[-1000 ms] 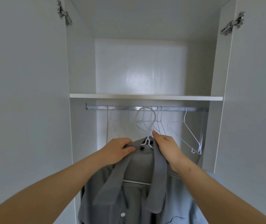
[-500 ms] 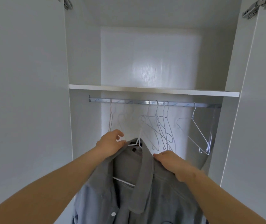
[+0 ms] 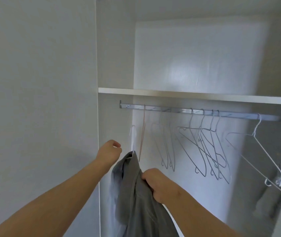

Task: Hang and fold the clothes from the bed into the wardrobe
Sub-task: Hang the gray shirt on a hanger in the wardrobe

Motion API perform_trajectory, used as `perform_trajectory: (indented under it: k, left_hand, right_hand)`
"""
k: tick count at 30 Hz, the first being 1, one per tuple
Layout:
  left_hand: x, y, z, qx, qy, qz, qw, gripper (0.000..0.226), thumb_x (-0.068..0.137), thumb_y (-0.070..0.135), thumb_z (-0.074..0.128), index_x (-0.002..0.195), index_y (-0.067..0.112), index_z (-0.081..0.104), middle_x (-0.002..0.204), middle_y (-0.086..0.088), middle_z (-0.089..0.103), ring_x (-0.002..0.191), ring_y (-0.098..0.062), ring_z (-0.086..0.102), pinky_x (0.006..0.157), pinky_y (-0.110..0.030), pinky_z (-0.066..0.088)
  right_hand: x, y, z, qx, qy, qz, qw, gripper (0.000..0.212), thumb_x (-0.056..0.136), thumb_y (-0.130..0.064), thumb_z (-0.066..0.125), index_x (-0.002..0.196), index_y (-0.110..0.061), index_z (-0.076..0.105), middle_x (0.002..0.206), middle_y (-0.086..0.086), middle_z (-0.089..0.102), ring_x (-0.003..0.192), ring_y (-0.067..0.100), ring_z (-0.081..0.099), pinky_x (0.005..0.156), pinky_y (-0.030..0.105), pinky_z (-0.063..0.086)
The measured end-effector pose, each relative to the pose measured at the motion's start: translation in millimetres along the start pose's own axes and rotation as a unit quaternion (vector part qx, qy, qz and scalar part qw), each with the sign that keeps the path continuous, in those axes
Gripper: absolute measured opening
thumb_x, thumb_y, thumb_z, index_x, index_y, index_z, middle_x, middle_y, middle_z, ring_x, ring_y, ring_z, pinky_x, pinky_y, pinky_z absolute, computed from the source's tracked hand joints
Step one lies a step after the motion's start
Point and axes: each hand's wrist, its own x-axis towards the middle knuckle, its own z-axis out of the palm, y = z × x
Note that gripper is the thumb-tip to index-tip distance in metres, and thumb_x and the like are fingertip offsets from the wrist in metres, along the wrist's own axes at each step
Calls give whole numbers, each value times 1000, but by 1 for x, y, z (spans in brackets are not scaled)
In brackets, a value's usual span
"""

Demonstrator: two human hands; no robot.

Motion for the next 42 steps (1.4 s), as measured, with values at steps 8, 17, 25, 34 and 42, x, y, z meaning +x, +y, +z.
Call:
perform_trajectory:
  k: [8, 17, 25, 34, 42]
  left_hand:
    - [113, -10, -4, 59, -12, -8, 998, 23, 87, 2, 44, 102, 8, 60, 110, -17, 63, 104, -32, 59, 91, -38, 49]
    - [211, -1, 20, -18, -2, -20, 1000, 29, 87, 7, 44, 108, 8, 64, 113, -19, 63, 106, -32, 58, 87, -33, 46]
    - [255, 13, 36, -146, 31, -55, 987, 24, 89, 6, 46, 105, 7, 64, 111, -18, 63, 104, -32, 58, 89, -35, 48]
    - [267, -2, 42, -156, 52, -91, 982, 23, 91, 2, 43, 107, -2, 59, 111, -27, 61, 105, -39, 58, 90, -43, 48]
    - [242, -8, 40, -163, 38, -81, 983, 24, 88, -2, 41, 98, 9, 60, 110, -23, 62, 105, -37, 58, 87, -39, 48]
  right_hand:
    - [99, -86, 34, 149, 31, -19, 988, 28, 95, 2, 33, 78, 9, 54, 72, 14, 49, 61, 25, 44, 62, 31, 42]
    - [194, -161, 41, 214, 61, -81, 971, 28, 97, 2, 30, 92, 10, 56, 69, 9, 43, 59, 19, 40, 55, 25, 35]
    - [264, -193, 39, 211, 56, -110, 970, 37, 97, -2, 32, 130, 11, 43, 72, 2, 44, 61, 13, 43, 59, 24, 38]
    - [307, -168, 63, 235, 30, 22, 971, 28, 100, -11, 37, 86, 6, 54, 75, 14, 53, 77, 30, 53, 79, 41, 50]
    - [272, -159, 58, 198, 15, 6, 980, 17, 95, -5, 42, 97, 0, 58, 90, 12, 59, 83, 24, 57, 61, 28, 47]
